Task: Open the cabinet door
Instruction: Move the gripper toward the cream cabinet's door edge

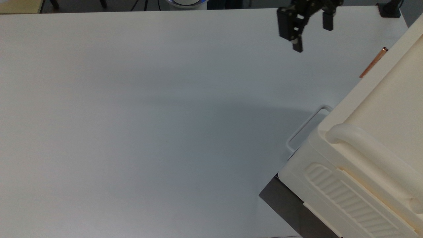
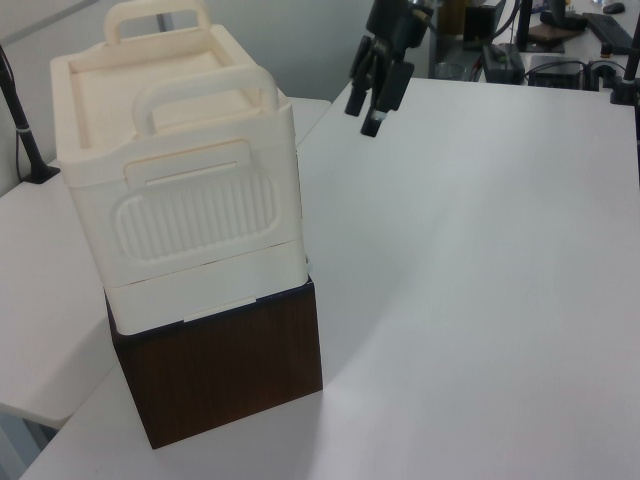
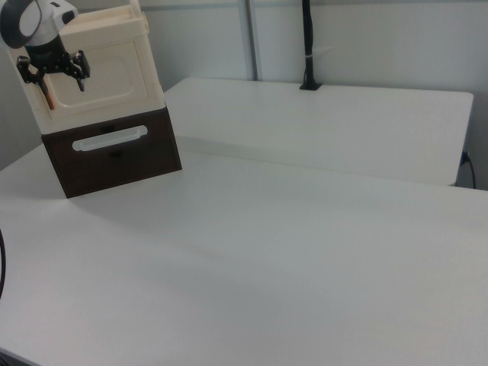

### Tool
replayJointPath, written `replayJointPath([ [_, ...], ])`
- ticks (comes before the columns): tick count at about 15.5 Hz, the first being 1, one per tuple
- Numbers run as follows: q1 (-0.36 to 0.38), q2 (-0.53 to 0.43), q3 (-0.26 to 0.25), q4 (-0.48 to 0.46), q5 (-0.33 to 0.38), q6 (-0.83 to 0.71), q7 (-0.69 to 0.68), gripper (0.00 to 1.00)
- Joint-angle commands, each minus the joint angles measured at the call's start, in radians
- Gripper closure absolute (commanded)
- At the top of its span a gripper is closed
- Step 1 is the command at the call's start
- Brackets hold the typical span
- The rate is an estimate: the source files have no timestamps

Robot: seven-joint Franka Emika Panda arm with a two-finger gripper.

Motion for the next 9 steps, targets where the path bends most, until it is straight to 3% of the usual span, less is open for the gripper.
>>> replayJointPath([
  [1,0.057,0.018,-0.014,0.015,-0.012,0.099,-0.016,0.15],
  [6,0.12,0.025,-0.017,0.013,-0.016,0.141,-0.009,0.16],
  [9,0.143,0.046,-0.022,0.038,-0.018,0.145,0.0,0.23],
])
